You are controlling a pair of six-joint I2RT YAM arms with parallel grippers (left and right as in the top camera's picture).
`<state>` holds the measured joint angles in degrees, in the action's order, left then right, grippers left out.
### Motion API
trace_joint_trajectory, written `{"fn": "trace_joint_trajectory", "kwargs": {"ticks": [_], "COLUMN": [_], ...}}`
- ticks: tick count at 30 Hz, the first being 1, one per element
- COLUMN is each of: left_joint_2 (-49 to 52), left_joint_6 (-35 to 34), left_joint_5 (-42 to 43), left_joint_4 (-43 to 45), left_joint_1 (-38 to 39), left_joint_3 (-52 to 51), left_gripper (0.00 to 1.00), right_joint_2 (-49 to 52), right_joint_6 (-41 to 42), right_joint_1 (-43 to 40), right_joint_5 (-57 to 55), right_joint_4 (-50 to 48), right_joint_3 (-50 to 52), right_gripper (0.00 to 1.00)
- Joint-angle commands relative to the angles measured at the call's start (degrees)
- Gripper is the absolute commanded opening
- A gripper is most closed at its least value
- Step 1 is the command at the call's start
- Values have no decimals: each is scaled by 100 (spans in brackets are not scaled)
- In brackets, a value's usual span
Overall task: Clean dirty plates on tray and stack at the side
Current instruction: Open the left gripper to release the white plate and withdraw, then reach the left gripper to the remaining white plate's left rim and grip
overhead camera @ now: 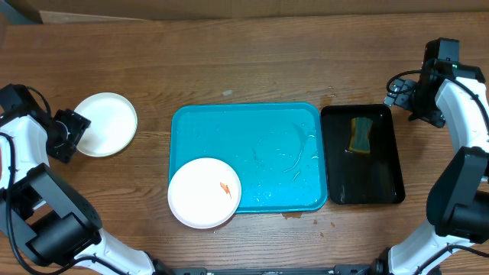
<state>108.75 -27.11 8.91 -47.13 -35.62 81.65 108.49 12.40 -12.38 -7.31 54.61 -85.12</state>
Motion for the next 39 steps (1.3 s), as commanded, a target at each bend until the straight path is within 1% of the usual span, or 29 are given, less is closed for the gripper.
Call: {"fn": "trace_joint_trajectory", "kwargs": {"ticks": [1,3,4,5,7,9,10,13,15,17,18,23,25,28,31,33,35,36,38,39], "left_joint_2": [-184,-223,-245,-258,-264,-267,-264,-267,-273,-302,-352,-730,-957,-1456,-2020,-2457,-2743,-2918,-3003,-3005], "left_joint_6": [291,538,791,1001,1429,1904,2133,2157,2159,2159,2155,2094,1897,1388,850,455,74,-363,-610,-664], "left_joint_5": [1587,2369,2887,3165,3381,3351,3206,2553,2269,2129,2127,1996,1757,1331,1049,654,-2,-479,-640,-651], "left_joint_4": [-181,-455,-745,-1003,-1550,-2059,-2330,-2721,-2927,-3139,-3226,-3257,-3252,-3257,-3307,-3335,-3414,-3550,-3672,-3707], "left_joint_1": [42,50,81,133,310,586,802,1300,1565,1810,2020,2743,3038,3523,3926,4190,4387,4509,4540,4535], "left_joint_3": [-15,-15,-15,-15,-15,-17,-17,-17,-17,-20,-59,-533,-782,-1097,-1169,-1172,-1191,-1231,-1266,-1276], "left_gripper": [75,75,74,74,73,71,69,58,53,53,51,49,49,51,52,53,49,47,41,41], "right_joint_2": [-157,-157,-157,-155,-155,-155,-155,-155,-155,-155,-155,-155,-155,-155,-155,-155,-155,-157,-155,-155], "right_joint_6": [50,48,48,50,50,50,50,50,48,48,48,48,48,48,48,48,48,48,48,48], "right_joint_1": [-9,-7,-7,-9,-7,-7,-9,-9,-9,-9,-7,-7,-9,-7,-9,-7,-9,-7,-7,-7], "right_joint_5": [-15,-15,-15,-15,-17,-15,-17,-17,-15,-15,-15,-15,-17,-15,-15,-15,-15,-15,-15,-15], "right_joint_4": [-31,-31,-31,-31,-31,-31,-31,-31,-31,-31,-31,-31,-31,-31,-31,-31,-31,-31,-31,-31], "right_joint_3": [-76,-76,-76,-76,-76,-76,-76,-76,-76,-76,-76,-76,-76,-76,-76,-76,-76,-76,-76,-76], "right_gripper": [100,100,100,100,100,100,100,100,100,100,100,100,100,100,100,100,100,100,100,100]}}
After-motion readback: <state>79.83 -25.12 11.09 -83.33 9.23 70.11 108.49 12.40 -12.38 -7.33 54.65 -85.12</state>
